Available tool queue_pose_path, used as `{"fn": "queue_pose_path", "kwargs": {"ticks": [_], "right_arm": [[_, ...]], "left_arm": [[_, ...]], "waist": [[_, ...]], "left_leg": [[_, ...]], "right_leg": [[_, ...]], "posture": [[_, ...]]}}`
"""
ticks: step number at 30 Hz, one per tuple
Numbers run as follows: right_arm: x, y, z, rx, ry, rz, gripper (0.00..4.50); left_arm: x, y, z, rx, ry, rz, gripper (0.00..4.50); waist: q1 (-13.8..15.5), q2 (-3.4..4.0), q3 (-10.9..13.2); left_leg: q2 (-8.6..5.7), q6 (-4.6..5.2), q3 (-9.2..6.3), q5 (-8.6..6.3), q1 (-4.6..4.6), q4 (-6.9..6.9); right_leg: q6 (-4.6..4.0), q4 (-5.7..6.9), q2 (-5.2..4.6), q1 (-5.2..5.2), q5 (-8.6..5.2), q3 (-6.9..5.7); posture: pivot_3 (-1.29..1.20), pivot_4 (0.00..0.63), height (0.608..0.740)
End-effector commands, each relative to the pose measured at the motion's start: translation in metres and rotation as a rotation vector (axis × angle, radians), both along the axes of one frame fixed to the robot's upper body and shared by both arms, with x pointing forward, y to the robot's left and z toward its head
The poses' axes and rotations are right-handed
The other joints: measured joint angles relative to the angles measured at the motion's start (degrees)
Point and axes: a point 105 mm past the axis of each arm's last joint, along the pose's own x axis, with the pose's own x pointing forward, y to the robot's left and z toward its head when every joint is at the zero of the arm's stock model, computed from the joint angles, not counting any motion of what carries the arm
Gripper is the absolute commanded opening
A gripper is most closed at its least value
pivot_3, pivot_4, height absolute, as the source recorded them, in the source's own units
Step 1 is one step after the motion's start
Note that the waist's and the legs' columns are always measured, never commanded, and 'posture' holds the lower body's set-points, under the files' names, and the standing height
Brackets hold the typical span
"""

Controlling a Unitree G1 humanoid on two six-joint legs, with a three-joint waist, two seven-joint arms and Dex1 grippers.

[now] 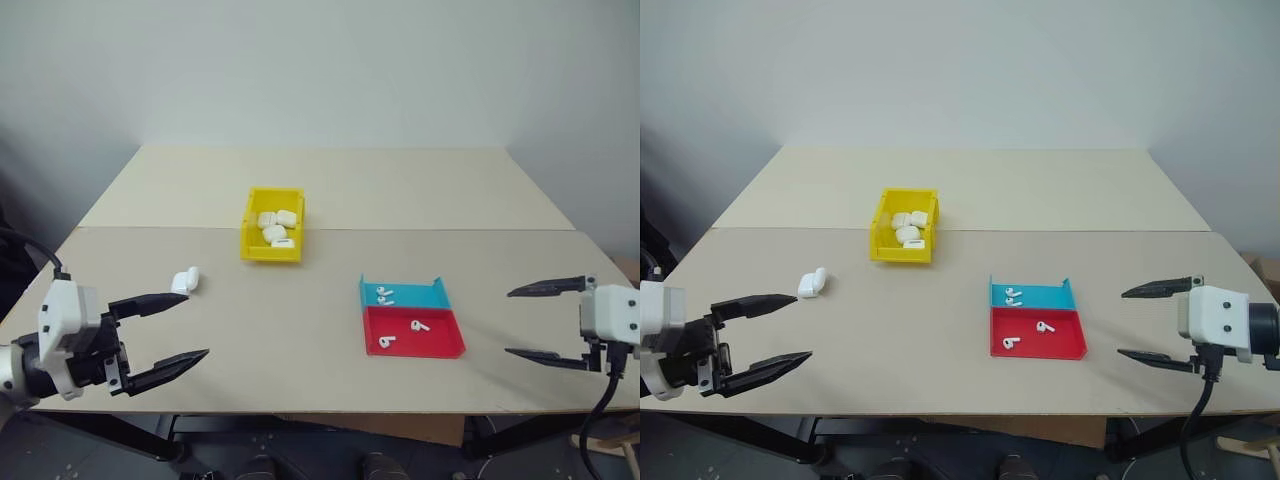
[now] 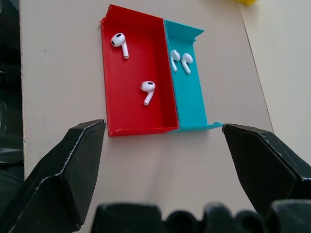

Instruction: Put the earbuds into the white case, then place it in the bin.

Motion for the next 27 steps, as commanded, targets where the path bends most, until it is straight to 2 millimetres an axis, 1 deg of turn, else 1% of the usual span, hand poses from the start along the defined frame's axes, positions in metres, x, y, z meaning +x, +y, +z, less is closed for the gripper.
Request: {"fn": "queue_pose_path", "kwargs": {"ticks": [1, 11, 16, 18, 22, 24, 27], "right_arm": [[0.002, 0.002, 0.013, 0.002, -0.065, 0.007, 4.46], [0.004, 0.001, 0.010, -0.002, -0.069, 0.002, 4.46], [0.005, 0.001, 0.008, -0.005, -0.067, 0.001, 4.46], [0.006, 0.002, 0.008, -0.001, -0.063, 0.003, 4.46], [0.010, 0.003, 0.007, -0.004, -0.062, 0.000, 4.46], [0.009, 0.003, 0.006, -0.005, -0.057, -0.003, 4.46], [0.008, 0.000, 0.001, -0.014, -0.052, -0.023, 4.46]], "left_arm": [[0.001, -0.001, 0.005, 0.011, -0.017, -0.015, 4.50], [0.002, -0.001, 0.005, 0.034, -0.039, -0.005, 4.50], [0.005, 0.002, 0.005, 0.057, -0.035, 0.010, 4.50], [0.007, 0.007, 0.003, 0.080, -0.016, 0.019, 4.50], [0.017, 0.026, -0.003, 0.180, 0.041, 0.028, 4.50], [0.026, 0.036, -0.001, 0.240, 0.059, 0.018, 4.50], [0.049, 0.053, 0.005, 0.316, 0.061, 0.025, 4.50]], "waist": [[0.0, 0.00, 0.0], [0.0, 0.00, 0.0], [0.0, 0.00, 0.0], [0.0, 0.00, 0.0], [0.0, 0.01, 0.0], [0.1, 0.01, 0.0], [0.4, 0.01, 0.0]], "left_leg": [[0.00, 0.00, 0.00, 0.00, 0.00, 0.00], [0.00, 0.00, 0.01, 0.00, 0.00, 0.00], [0.00, 0.00, 0.01, 0.00, 0.00, 0.00], [0.00, 0.00, 0.01, 0.00, 0.00, 0.00], [0.00, 0.00, 0.02, 0.00, 0.06, 0.00], [0.01, 0.00, 0.03, 0.00, 0.07, 0.00], [0.01, 0.00, 0.08, 0.00, 0.02, 0.00]], "right_leg": [[0.00, 0.00, 0.00, 0.00, 0.00, 0.00], [0.00, 0.00, 0.00, 0.01, 0.00, 0.00], [0.00, 0.00, 0.00, 0.00, 0.00, 0.00], [0.00, 0.00, 0.00, 0.00, 0.00, 0.00], [0.00, 0.04, 0.01, 0.00, 0.00, 0.01], [-0.01, 0.05, 0.01, -0.01, 0.00, 0.01], [-0.01, -0.01, -0.01, -0.03, 0.00, 0.02]], "posture": [[0.00, 0.150, 0.740], [0.00, 0.150, 0.740], [0.00, 0.150, 0.740], [0.00, 0.150, 0.740], [0.00, 0.150, 0.740], [0.00, 0.150, 0.740], [0.00, 0.150, 0.740]]}}
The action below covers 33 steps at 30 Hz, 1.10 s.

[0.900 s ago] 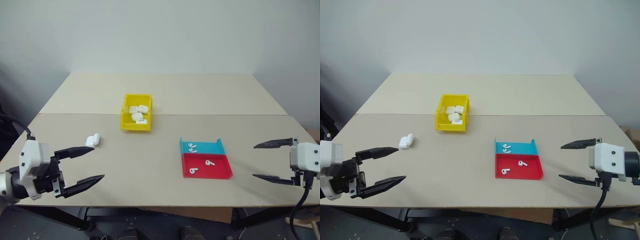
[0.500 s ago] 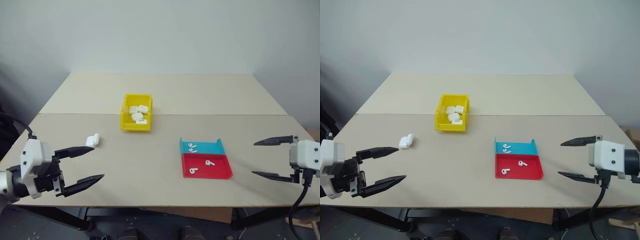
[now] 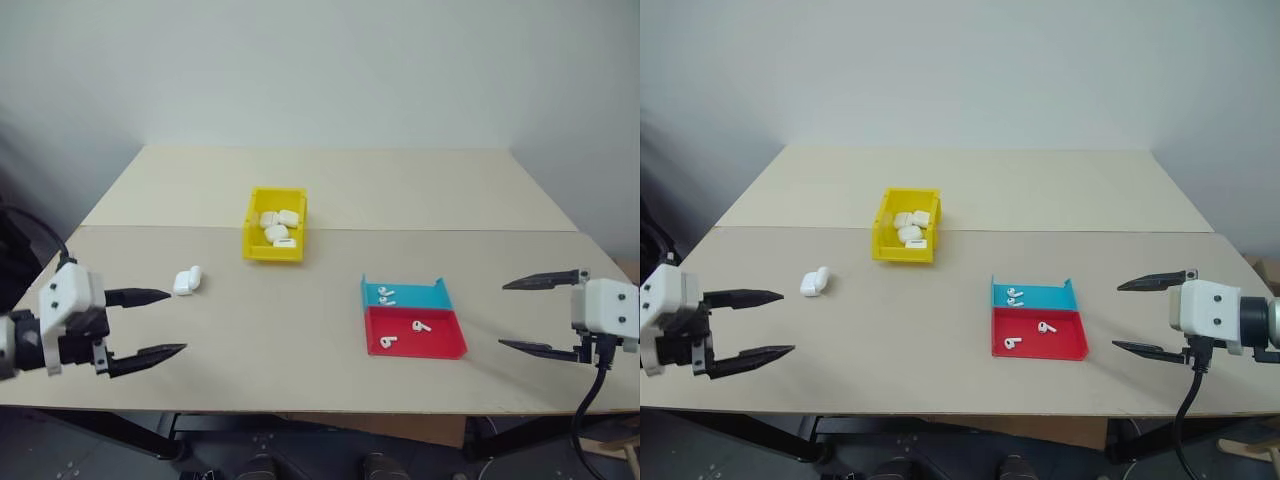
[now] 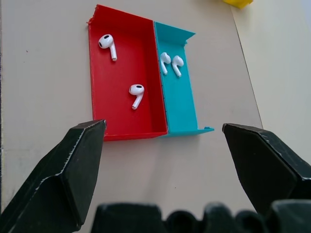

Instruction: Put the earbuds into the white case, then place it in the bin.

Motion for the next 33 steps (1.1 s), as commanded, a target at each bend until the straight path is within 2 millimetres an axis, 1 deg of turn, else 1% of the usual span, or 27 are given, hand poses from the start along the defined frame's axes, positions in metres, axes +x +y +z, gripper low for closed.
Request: {"fn": "queue_pose_path", "kwargs": {"ticks": [1, 2, 4, 7, 10, 13, 15, 19, 22, 25, 29, 33], "right_arm": [[0.000, -0.001, 0.003, -0.016, -0.033, -0.017, 4.46], [0.000, 0.000, 0.002, -0.016, -0.034, -0.018, 4.46], [-0.002, 0.001, 0.000, -0.018, -0.032, -0.024, 4.46], [-0.003, 0.000, -0.002, -0.032, -0.028, -0.041, 4.46], [-0.004, -0.001, -0.004, -0.036, -0.025, -0.059, 4.46], [-0.008, -0.001, -0.009, -0.045, -0.018, -0.076, 4.46], [-0.011, 0.000, -0.012, -0.044, -0.011, -0.088, 4.46], [-0.019, -0.001, -0.020, -0.043, 0.014, -0.111, 4.46], [-0.021, -0.002, -0.022, -0.050, 0.027, -0.116, 4.46], [-0.019, -0.003, -0.019, -0.057, 0.033, -0.118, 4.46], [-0.014, -0.006, -0.015, -0.071, 0.038, -0.117, 4.46], [-0.009, -0.006, -0.012, -0.072, 0.032, -0.116, 4.46]], "left_arm": [[0.021, 0.017, 0.007, 0.089, -0.014, -0.004, 4.50], [0.028, 0.022, 0.008, 0.111, -0.014, -0.004, 4.50], [0.048, 0.034, 0.006, 0.182, -0.003, -0.004, 4.50], [0.070, 0.045, 0.002, 0.276, 0.045, -0.027, 4.50], [0.087, 0.047, 0.001, 0.337, 0.103, -0.059, 4.50], [0.107, 0.043, 0.004, 0.439, 0.162, -0.075, 4.50], [0.115, 0.040, 0.004, 0.492, 0.202, -0.074, 4.50], [0.125, 0.033, 0.007, 0.691, 0.265, -0.113, 4.50], [0.135, 0.024, 0.013, 0.755, 0.273, -0.102, 4.50], [0.143, 0.022, 0.016, 0.814, 0.268, -0.061, 4.50], [0.153, 0.026, 0.010, 0.906, 0.244, 0.016, 4.50], [0.159, 0.022, 0.000, 0.894, 0.251, 0.045, 4.50]], "waist": [[0.3, 0.01, 0.0], [0.2, 0.01, 0.0], [0.3, 0.07, 0.0], [0.4, 0.06, 0.0], [0.4, 0.00, -0.1], [0.7, -0.07, -0.1], [0.8, -0.10, -0.1], [0.9, -0.19, -0.1], [0.8, -0.22, -0.1], [0.5, -0.24, -0.1], [-0.2, -0.24, -0.1], [-0.3, -0.34, 0.0]], "left_leg": [[0.00, 0.00, 0.00, 0.00, 0.00, 0.00], [0.00, 0.00, 0.00, 0.00, -0.01, 0.00], [0.01, 0.00, 0.05, 0.00, -0.04, 0.00], [0.01, 0.00, 0.05, 0.00, -0.07, 0.00], [0.01, 0.01, 0.06, 0.01, -0.09, 0.01], [0.01, 0.01, 0.03, 0.01, -0.14, 0.04], [0.01, 0.01, 0.03, 0.01, -0.16, 0.07], [0.00, 0.02, 0.04, -0.01, -0.23, 0.09], [0.00, 0.03, 0.01, -0.01, -0.25, 0.10], [0.01, 0.03, -0.01, -0.01, -0.24, 0.14], [0.01, 0.03, -0.05, -0.01, -0.23, 0.13], [0.01, 0.03, -0.06, -0.01, -0.23, 0.12]], "right_leg": [[0.00, 0.01, 0.00, 0.03, 0.00, 0.00], [0.00, 0.01, 0.01, 0.00, 0.00, -0.01], [0.01, 0.02, 0.01, 0.00, 0.00, 0.00], [0.03, 0.07, 0.06, -0.02, 0.02, -0.01], [0.13, 0.05, 0.06, 0.01, 0.08, -0.01], [0.24, 0.06, 0.08, -0.02, 0.14, -0.02], [0.34, 0.05, 0.09, 0.01, 0.19, -0.02], [0.42, 0.02, 0.06, -0.01, 0.20, -0.01], [0.42, 0.04, 0.06, -0.03, 0.19, -0.02], [0.44, 0.05, 0.06, -0.02, 0.20, -0.02], [0.46, 0.08, 0.07, -0.02, 0.21, -0.02], [0.47, 0.09, 0.08, -0.03, 0.22, -0.03]], "posture": [[0.00, 0.150, 0.740], [0.00, 0.150, 0.740], [0.00, 0.150, 0.740], [0.00, 0.150, 0.740], [0.00, 0.150, 0.740], [0.00, 0.150, 0.740], [0.00, 0.150, 0.740], [0.00, 0.150, 0.740], [0.00, 0.150, 0.740], [0.00, 0.150, 0.740], [0.00, 0.150, 0.740], [0.00, 0.150, 0.740]]}}
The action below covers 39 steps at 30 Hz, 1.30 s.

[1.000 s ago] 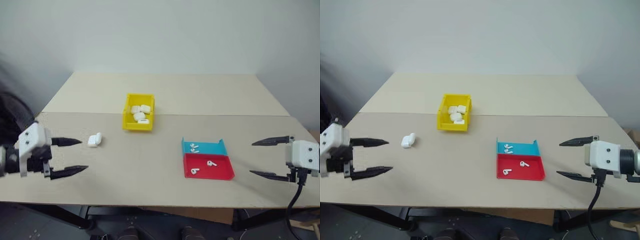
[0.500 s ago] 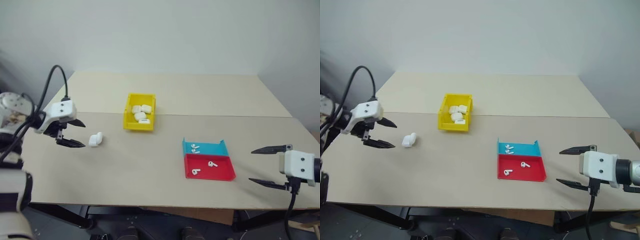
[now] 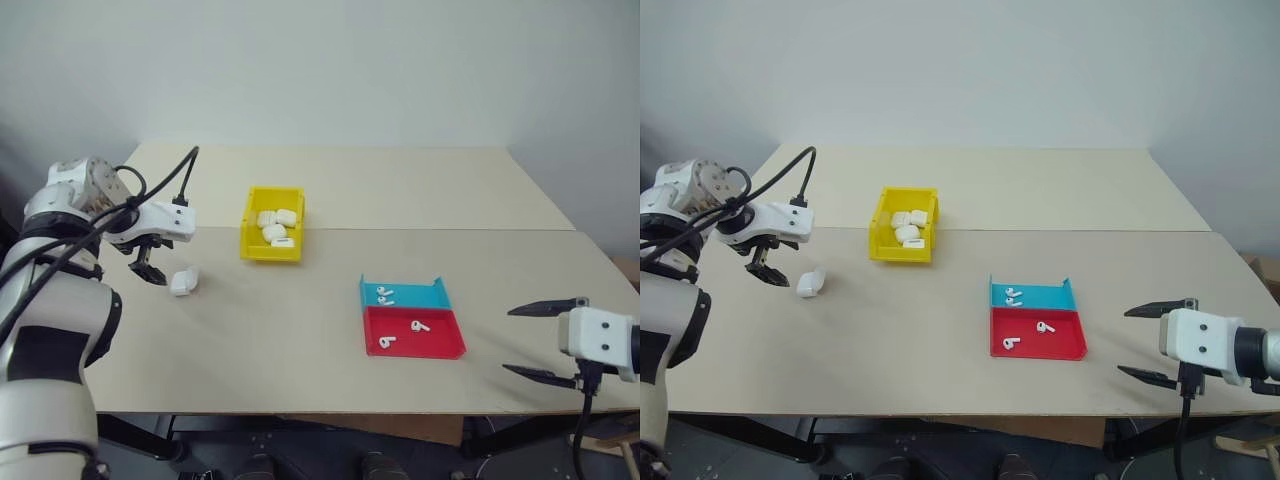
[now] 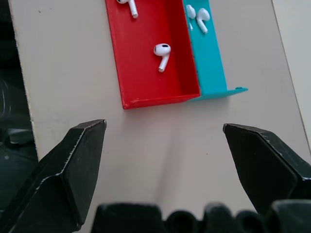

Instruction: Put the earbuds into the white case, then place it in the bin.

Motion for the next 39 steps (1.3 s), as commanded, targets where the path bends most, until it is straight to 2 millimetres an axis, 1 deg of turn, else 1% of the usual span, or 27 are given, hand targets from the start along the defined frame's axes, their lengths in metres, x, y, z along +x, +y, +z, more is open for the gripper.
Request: {"fn": "queue_pose_path", "kwargs": {"ticks": [1, 3, 5, 8, 11, 14, 18, 24, 34, 39], "right_arm": [[0.004, 0.000, 0.010, -0.003, -0.026, 0.002, 4.46], [0.006, 0.000, 0.011, -0.002, -0.035, -0.003, 4.46], [0.006, 0.000, 0.011, -0.002, -0.037, -0.009, 4.46], [0.004, 0.000, 0.008, -0.006, -0.030, -0.014, 4.46], [0.002, 0.002, 0.005, -0.005, -0.032, -0.018, 4.46], [0.001, 0.002, 0.004, -0.001, -0.036, -0.034, 4.46], [-0.001, 0.002, 0.002, -0.003, -0.037, -0.040, 4.46], [0.000, 0.002, 0.003, -0.005, -0.050, -0.055, 4.46], [0.000, 0.004, 0.001, -0.005, -0.044, -0.061, 4.46], [0.001, 0.002, -0.001, -0.006, -0.045, -0.075, 4.46]], "left_arm": [[0.004, 0.002, 0.001, 0.011, -0.032, 0.035, 4.50], [0.005, 0.002, -0.006, 0.014, -0.033, 0.042, 4.50], [0.006, -0.003, -0.011, -0.026, -0.026, 0.052, 4.50], [0.006, 0.001, -0.017, 0.015, -0.020, 0.063, 4.50], [0.005, 0.000, -0.022, -0.016, -0.008, 0.081, 4.50], [0.006, 0.004, -0.026, 0.018, -0.019, 0.084, 4.50], [0.007, 0.002, -0.033, -0.004, -0.023, 0.091, 4.50], [0.008, 0.003, -0.044, 0.005, -0.035, 0.100, 4.50], [0.010, -0.005, -0.051, -0.041, -0.028, 0.106, 4.50], [0.007, -0.004, -0.056, -0.032, 0.000, 0.113, 4.50]], "waist": [[0.1, -0.03, 0.0], [0.1, -0.03, 0.0], [0.1, -0.03, 0.0], [0.1, -0.03, 0.0], [0.1, -0.04, 0.0], [0.1, -0.03, 0.0], [0.1, -0.03, 0.0], [0.2, -0.03, 0.0], [0.1, -0.03, 0.0], [0.1, -0.03, 0.0]], "left_leg": [[0.00, 0.00, 0.00, 0.00, -0.01, 0.00], [0.00, 0.00, 0.00, 0.00, -0.01, 0.00], [0.00, 0.00, 0.00, 0.00, -0.01, -0.01], [0.00, 0.00, 0.00, 0.00, -0.01, 0.00], [0.00, 0.00, 0.00, 0.00, -0.01, 0.00], [0.00, 0.00, -0.01, 0.00, -0.01, 0.00], [0.00, 0.00, -0.02, 0.00, 0.00, 0.00], [0.00, 0.00, -0.01, 0.00, 0.00, 0.00], [0.00, -0.01, -0.01, 0.00, 0.01, 0.00], [0.00, 0.00, -0.01, 0.00, 0.02, 0.00]], "right_leg": [[0.00, 0.00, 0.00, 0.00, 0.00, 0.00], [0.00, 0.00, 0.00, 0.00, 0.00, 0.00], [0.01, 0.00, -0.01, 0.00, -0.01, 0.00], [0.02, 0.01, 0.00, 0.00, 0.00, -0.01], [0.02, 0.02, 0.00, 0.00, 0.00, -0.01], [0.02, 0.02, 0.00, 0.01, 0.00, -0.01], [0.03, 0.03, 0.00, 0.01, 0.00, -0.02], [0.03, 0.03, 0.00, 0.02, 0.00, -0.02], [0.03, 0.04, 0.00, 0.02, 0.01, -0.02], [0.03, 0.04, 0.00, 0.04, 0.01, -0.02]], "posture": [[0.00, 0.150, 0.740], [0.00, 0.150, 0.740], [0.00, 0.150, 0.740], [0.00, 0.150, 0.740], [0.00, 0.150, 0.740], [0.00, 0.150, 0.740], [0.00, 0.150, 0.740], [0.00, 0.150, 0.740], [0.00, 0.150, 0.740], [0.00, 0.150, 0.740]]}}
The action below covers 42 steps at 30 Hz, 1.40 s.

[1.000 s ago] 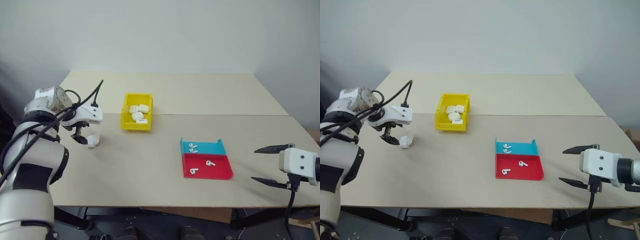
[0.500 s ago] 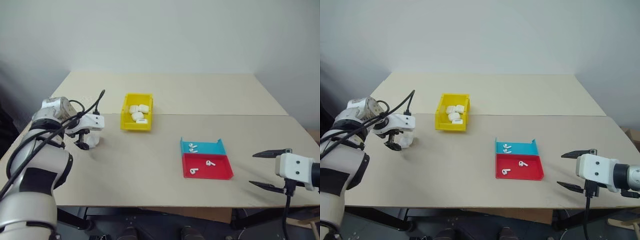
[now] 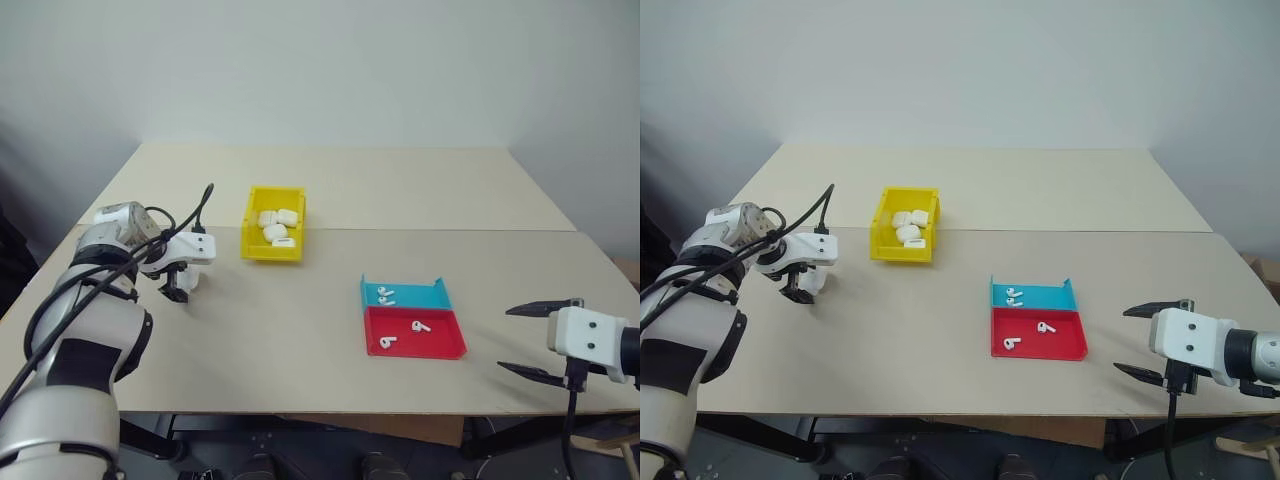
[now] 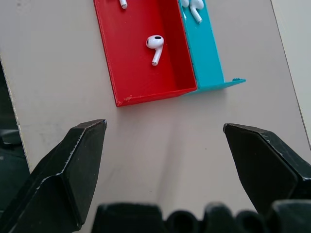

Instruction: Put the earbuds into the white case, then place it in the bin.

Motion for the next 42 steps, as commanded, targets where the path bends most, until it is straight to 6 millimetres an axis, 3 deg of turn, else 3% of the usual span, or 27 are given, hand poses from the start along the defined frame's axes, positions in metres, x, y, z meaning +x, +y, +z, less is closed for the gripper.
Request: {"fn": "queue_pose_path", "kwargs": {"ticks": [1, 20, 42], "right_arm": [[0.002, 0.000, 0.010, -0.001, -0.050, -0.010, 4.46], [0.003, -0.004, -0.001, 0.000, -0.019, -0.049, 4.46], [0.003, 0.003, -0.013, 0.002, -0.004, -0.052, 4.46]], "left_arm": [[-0.002, 0.002, -0.002, -0.010, 0.009, 0.022, 4.50], [0.001, -0.010, 0.000, -0.074, 0.020, 0.066, 4.50], [0.004, -0.005, 0.009, 0.067, 0.016, -0.005, 4.50]], "waist": [[0.0, 0.00, 0.0], [0.0, 0.03, 0.0], [-0.1, 0.01, 0.0]], "left_leg": [[0.00, 0.00, 0.00, 0.00, 0.00, 0.00], [0.00, 0.00, 0.00, 0.00, 0.06, 0.01], [-0.04, 0.00, -0.03, 0.00, 0.04, 0.01]], "right_leg": [[0.00, 0.00, 0.00, 0.00, 0.00, 0.00], [0.00, 0.02, 0.00, 0.06, 0.00, 0.00], [0.01, 0.02, -0.02, 0.05, 0.00, 0.00]], "posture": [[0.00, 0.150, 0.740], [0.00, 0.150, 0.740], [0.00, 0.150, 0.740]]}}
